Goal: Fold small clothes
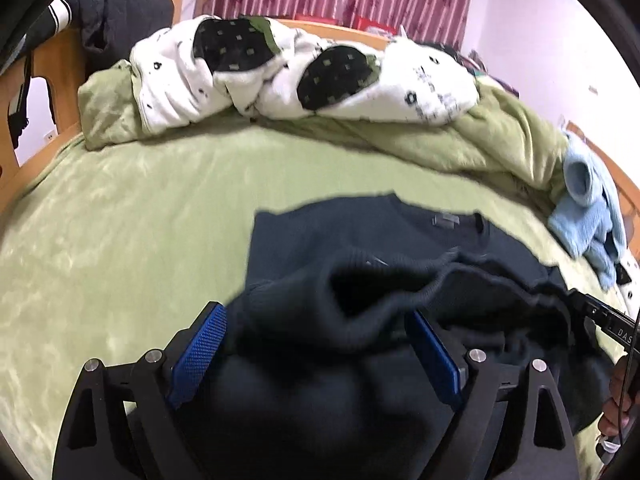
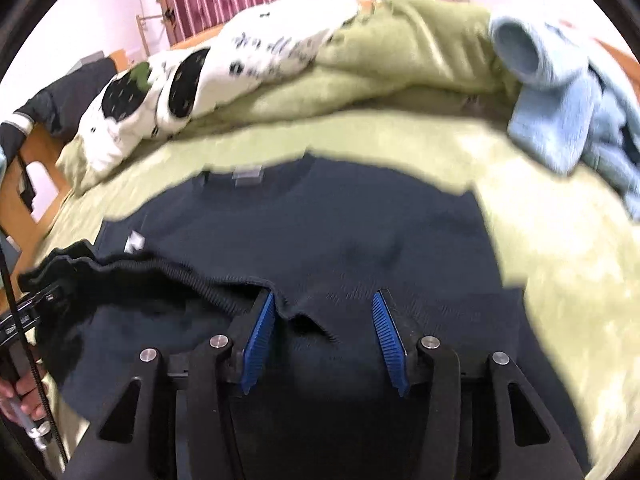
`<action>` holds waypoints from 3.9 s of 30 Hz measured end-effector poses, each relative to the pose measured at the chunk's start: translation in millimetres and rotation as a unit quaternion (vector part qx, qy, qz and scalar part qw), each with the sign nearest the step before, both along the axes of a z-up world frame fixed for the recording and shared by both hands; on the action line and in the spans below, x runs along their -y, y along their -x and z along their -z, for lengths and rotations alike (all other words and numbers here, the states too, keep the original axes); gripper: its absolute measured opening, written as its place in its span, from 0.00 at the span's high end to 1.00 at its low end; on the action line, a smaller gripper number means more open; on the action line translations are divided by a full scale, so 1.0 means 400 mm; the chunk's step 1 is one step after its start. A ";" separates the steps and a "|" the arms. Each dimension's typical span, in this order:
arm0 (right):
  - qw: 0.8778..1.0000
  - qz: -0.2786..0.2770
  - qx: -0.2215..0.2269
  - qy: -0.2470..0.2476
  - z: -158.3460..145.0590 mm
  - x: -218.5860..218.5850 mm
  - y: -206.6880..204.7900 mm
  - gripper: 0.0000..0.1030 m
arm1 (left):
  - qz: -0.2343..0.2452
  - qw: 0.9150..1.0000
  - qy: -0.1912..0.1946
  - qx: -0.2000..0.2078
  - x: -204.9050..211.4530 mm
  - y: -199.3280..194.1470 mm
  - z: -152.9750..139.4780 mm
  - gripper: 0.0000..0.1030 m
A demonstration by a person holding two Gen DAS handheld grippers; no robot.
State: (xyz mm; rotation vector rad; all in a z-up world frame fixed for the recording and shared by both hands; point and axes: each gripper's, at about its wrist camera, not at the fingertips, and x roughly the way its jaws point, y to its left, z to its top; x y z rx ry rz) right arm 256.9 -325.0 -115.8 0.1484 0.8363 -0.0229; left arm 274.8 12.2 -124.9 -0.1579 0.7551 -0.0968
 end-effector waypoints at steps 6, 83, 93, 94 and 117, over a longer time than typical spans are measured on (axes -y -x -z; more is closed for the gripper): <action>0.999 0.021 0.040 0.000 -0.041 0.052 0.001 0.52 | -0.016 1.000 -0.002 0.006 -0.037 -0.010 -0.004 0.13; 0.990 0.124 -0.059 0.013 0.062 0.292 0.349 0.43 | -0.028 0.999 -0.014 -0.039 -0.216 0.236 0.096 0.13; 0.989 0.110 -0.092 -0.019 0.156 0.312 0.256 0.43 | -0.002 0.998 0.000 -0.066 -0.193 0.176 0.157 0.33; 0.989 0.110 -0.093 -0.025 0.160 0.316 0.252 0.43 | 0.001 0.998 0.001 -0.067 -0.189 0.173 0.157 0.40; 0.996 0.075 -0.041 -0.010 0.042 0.266 0.455 0.95 | 0.011 0.997 -0.043 -0.056 -0.179 0.374 0.076 0.88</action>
